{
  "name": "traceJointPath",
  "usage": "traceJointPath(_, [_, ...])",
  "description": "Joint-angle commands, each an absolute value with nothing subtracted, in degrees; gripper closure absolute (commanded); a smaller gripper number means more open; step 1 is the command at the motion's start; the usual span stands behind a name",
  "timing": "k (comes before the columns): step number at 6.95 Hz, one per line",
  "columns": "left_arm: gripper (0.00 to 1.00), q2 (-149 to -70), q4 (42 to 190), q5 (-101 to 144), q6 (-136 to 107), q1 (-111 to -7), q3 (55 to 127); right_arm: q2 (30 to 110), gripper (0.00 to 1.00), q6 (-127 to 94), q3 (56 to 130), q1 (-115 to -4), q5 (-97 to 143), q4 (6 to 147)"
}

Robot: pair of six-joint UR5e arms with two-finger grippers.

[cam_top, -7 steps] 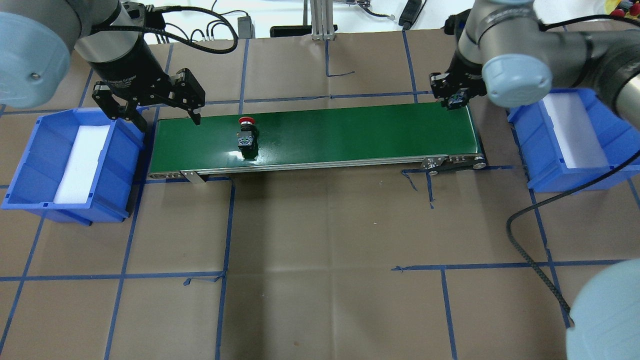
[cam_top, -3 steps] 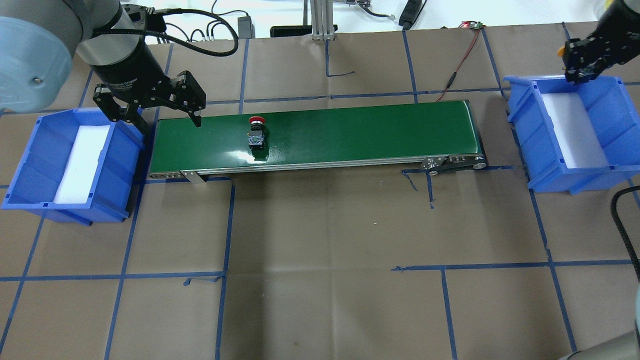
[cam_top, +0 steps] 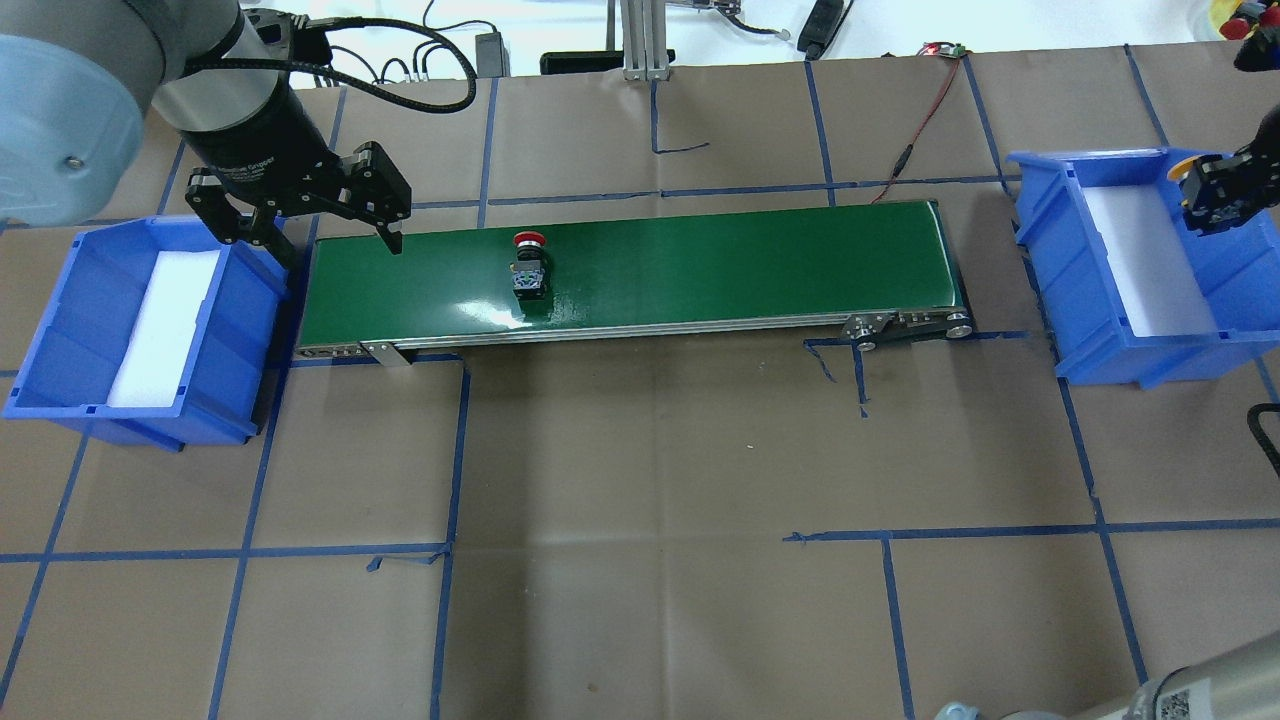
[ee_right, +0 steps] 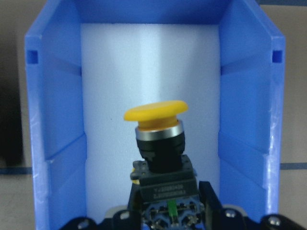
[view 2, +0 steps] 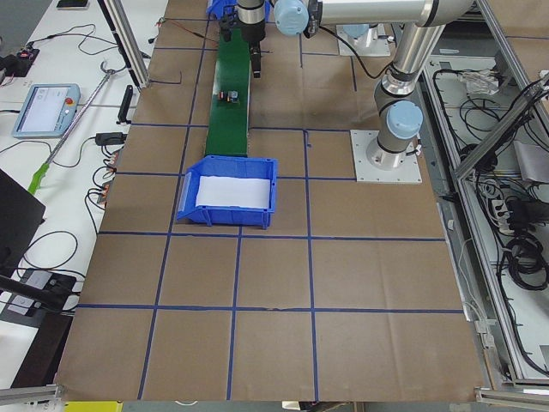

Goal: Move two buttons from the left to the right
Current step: 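Carry the yellow button into the right bin and release it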

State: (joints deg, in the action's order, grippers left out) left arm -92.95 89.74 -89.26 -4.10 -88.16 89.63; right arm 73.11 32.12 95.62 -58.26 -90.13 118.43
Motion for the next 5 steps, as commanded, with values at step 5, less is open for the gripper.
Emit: traceJointPath(5, [0.0, -92.9, 89.82, -89.3, -4.04, -88.15, 89.82, 69.43, 0.93, 32.43, 108.18, -57.31, -89.29, 130.87])
